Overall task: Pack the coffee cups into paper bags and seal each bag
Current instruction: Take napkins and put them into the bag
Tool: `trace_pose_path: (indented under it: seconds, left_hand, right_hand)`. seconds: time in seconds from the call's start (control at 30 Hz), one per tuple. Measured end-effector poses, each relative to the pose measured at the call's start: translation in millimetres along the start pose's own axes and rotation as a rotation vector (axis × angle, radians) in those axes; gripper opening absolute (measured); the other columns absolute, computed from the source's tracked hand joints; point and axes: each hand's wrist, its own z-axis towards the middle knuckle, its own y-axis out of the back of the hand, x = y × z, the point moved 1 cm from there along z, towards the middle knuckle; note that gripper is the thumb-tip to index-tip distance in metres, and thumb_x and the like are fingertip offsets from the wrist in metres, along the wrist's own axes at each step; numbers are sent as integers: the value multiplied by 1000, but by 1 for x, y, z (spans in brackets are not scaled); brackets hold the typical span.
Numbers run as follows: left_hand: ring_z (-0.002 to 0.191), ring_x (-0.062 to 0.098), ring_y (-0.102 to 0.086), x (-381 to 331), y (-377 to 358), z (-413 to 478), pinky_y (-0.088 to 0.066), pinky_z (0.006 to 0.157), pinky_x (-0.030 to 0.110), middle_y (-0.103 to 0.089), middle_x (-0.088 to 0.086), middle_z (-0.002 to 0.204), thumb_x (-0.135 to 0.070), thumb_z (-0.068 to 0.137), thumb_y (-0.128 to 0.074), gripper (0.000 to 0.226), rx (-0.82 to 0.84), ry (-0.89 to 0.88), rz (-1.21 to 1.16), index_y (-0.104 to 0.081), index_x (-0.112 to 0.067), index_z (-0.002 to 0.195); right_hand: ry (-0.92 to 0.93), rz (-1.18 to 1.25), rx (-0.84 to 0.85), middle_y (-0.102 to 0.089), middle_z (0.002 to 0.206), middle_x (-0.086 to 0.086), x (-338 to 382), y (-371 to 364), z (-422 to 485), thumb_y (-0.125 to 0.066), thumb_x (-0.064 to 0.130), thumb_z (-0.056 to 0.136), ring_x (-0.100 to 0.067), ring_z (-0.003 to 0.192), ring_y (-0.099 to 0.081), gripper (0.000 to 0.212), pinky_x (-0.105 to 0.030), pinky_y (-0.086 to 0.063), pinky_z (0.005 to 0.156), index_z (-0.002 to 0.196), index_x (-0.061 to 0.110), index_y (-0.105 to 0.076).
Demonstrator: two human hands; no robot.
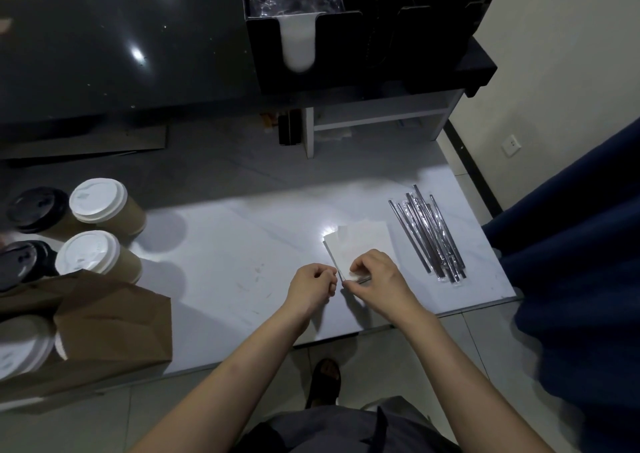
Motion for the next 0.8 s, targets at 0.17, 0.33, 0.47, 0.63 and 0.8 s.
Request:
trace_pose_path:
  seconds: [0.17, 0.33, 0.47, 0.63, 0.8]
  left_hand:
    - [69, 20, -58, 2, 1, 1, -49, 67, 35, -68, 5, 73, -6, 97, -49, 23, 8, -3, 6, -72, -10, 96]
    - [67, 20, -57, 3, 1, 2, -47, 66, 34, -67, 4, 71, -6, 96, -50, 23, 17, 6, 10, -72, -8, 98]
    - [66, 20, -57, 3, 1, 2, -46, 64, 32, -67, 3, 68, -6, 95, -50, 23, 18, 15, 13, -72, -8, 99]
    - [67, 20, -56, 0, 1, 0, -46, 64, 33, -66, 3, 68, -5, 96, -49, 23, 25, 11, 10, -72, -8, 98]
    - [65, 21, -54, -4, 0, -1, -44, 62, 33, -64, 4, 67, -6, 96, -51, 22, 28, 10, -7, -72, -10, 94]
  right_hand:
    - [-11, -10, 16, -54, 93, 12, 1, 0, 0, -83, 21, 82, -13, 96, -56, 19, -28, -50, 84, 88, 23, -65]
    - [-40, 6, 44, -54, 94, 15, 0, 1, 1, -80, 21, 86, -11, 97, -57, 15, -24, -49, 86, 86, 27, -66]
    - [-43, -16, 49, -53, 92, 16, 1, 1, 2, -76, 20, 87, -12, 96, -56, 8, -27, -49, 86, 84, 24, -70]
    - [-50, -22, 45, -54, 93, 14, 1, 3, 0, -72, 19, 91, -6, 91, -55, 7, -19, -44, 81, 85, 20, -69]
    - [-39, 11, -37, -59, 87, 10, 6, 10, -3, -70, 14, 88, -7, 82, -59, 10, -22, -49, 75, 82, 20, -64]
